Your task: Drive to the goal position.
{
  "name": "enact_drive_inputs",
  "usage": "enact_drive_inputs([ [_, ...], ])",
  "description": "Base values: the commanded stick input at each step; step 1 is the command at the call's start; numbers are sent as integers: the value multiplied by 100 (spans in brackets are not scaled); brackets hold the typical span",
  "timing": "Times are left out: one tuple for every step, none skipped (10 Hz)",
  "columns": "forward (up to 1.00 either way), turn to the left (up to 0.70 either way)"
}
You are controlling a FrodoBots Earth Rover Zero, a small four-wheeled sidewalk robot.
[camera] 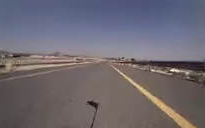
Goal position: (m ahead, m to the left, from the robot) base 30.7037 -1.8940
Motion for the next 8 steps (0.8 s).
enact_drive_inputs([
  [70,-1],
  [70,-1],
  [70,-1],
  [70,-1],
  [70,-1],
  [70,-1],
  [70,-1],
  [70,-1],
])
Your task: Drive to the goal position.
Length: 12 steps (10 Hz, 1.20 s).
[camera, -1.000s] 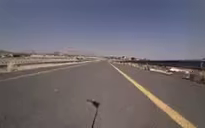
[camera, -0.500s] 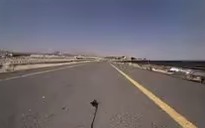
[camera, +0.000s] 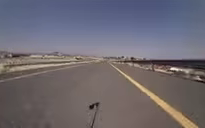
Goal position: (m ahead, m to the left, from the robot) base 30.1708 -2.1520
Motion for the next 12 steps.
enact_drive_inputs([
  [70,-1],
  [70,-1],
  [70,-1],
  [70,-1],
  [70,-1],
  [70,-1],
  [70,-1],
  [70,-1],
  [70,-1],
  [70,-1],
  [70,-1],
  [70,-1],
])
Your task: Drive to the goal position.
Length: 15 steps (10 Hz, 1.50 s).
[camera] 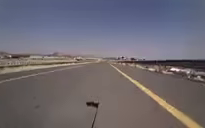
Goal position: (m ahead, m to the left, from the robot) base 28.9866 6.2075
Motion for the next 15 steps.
enact_drive_inputs([
  [70,-1],
  [70,-1],
  [70,-1],
  [70,-1],
  [70,-1],
  [70,-1],
  [70,-1],
  [70,-1],
  [70,-1],
  [70,-1],
  [70,-1],
  [70,-1],
  [70,-1],
  [70,-1],
  [70,-1],
])
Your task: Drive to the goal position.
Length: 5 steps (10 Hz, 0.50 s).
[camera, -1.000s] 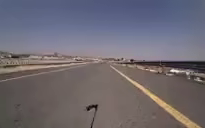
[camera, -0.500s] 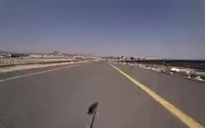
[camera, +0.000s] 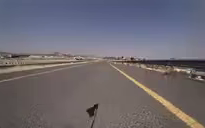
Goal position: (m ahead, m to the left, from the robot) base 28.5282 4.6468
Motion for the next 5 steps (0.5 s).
enact_drive_inputs([
  [70,-1],
  [70,-1],
  [70,-1],
  [70,-1],
  [70,-1],
])
